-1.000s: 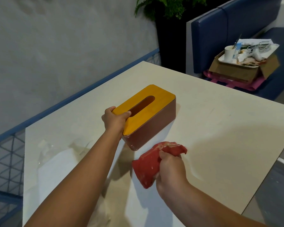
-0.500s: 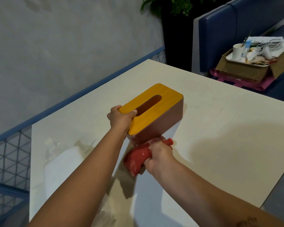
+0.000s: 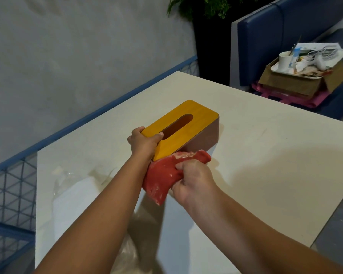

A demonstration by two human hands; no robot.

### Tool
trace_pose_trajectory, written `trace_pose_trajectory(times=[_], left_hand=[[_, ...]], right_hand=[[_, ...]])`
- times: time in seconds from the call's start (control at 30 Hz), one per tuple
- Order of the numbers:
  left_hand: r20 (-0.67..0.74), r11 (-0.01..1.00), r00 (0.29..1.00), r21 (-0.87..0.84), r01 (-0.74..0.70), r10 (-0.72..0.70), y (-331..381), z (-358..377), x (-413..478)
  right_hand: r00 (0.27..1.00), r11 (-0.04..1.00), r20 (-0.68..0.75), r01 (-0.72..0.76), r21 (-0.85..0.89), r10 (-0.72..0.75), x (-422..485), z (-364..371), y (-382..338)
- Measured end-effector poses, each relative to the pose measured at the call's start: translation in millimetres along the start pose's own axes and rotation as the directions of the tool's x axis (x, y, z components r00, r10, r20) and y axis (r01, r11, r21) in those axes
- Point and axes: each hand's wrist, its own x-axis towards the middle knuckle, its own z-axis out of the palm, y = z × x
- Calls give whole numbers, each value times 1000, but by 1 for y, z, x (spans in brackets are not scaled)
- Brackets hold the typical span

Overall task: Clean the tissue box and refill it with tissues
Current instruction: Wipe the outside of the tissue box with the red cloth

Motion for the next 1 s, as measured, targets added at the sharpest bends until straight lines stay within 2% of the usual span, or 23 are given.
trace_pose_trajectory(times=[0.1,0.17,0.23,0.27,0.33,0.43,0.47,0.53,0.6,0.63,0.7,0.77,0.83,0.87,0.9,0.97,1.0], left_hand=[[2,1000,1000,-10,2,-2,1,0,-1],[-11,999,1000,-35,8,-8,1,0,-1],[-17,999,1000,-42,17,-18,1,1,0],[-17,999,1000,-32,17,-18,0,1,0],[-6,999,1000,-24,20,-20,0,1,1],[-6,1000,1000,-24,18,-19,-1,2,2],[-14,1000,1000,-21,19,-19,-2,3,2],[-29,1000,999,-25,18,-19,-3,3,3],[-44,999,999,-33,12,-13,-3,3,5],[-45,999,999,-37,12,-14,-3,4,4],[-49,998,998,-57,23,-25,-2,4,4],[-11,986,998,-158,58,-61,0,4,5],[13,974,998,-218,66,-65,0,2,7],[6,984,999,-168,53,-52,0,1,6],[-5,993,999,-110,34,-35,0,0,4],[-30,997,999,-76,20,-22,-1,1,2],[-32,996,999,-87,21,-24,-2,2,2]], right_hand=[[991,994,84,104,32,-106,-1,-4,-2],[954,961,123,270,49,-275,0,-6,-13],[881,884,119,465,-41,-458,1,-8,-31],[827,814,134,561,-146,-546,2,-10,-41],[697,612,236,711,-345,-677,6,-17,-54],[480,214,479,834,-508,-735,19,-26,-55],[446,109,543,833,-542,-711,25,-28,-49],[421,-26,618,813,-581,-664,35,-29,-35],[385,-131,685,809,-573,-618,40,-31,-21],[385,-152,704,808,-570,-597,40,-31,-13],[426,-120,706,805,-581,-566,37,-33,0],[495,-67,689,785,-615,-529,34,-33,12],[557,17,676,778,-629,-482,29,-29,22],[597,115,652,773,-625,-467,26,-28,24],[652,263,605,748,-609,-457,22,-28,22],[792,620,479,602,-503,-379,18,-26,9],[840,746,425,515,-423,-338,16,-26,-1]])
